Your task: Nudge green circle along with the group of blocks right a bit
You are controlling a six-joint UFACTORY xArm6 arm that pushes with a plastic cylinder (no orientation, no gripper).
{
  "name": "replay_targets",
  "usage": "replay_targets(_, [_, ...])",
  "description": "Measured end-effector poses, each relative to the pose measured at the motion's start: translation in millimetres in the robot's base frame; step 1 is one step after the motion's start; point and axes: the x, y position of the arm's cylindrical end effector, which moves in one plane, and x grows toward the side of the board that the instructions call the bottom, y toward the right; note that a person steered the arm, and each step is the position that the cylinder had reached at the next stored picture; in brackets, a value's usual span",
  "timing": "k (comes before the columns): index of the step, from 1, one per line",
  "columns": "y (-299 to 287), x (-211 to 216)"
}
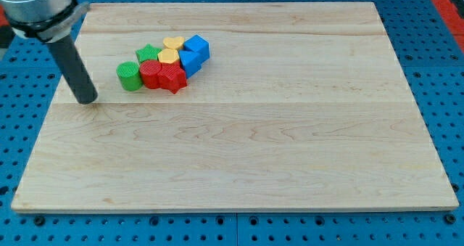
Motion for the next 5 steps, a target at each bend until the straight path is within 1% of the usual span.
replay_targets(3, [1,-19])
replay_targets(5, [10,-22])
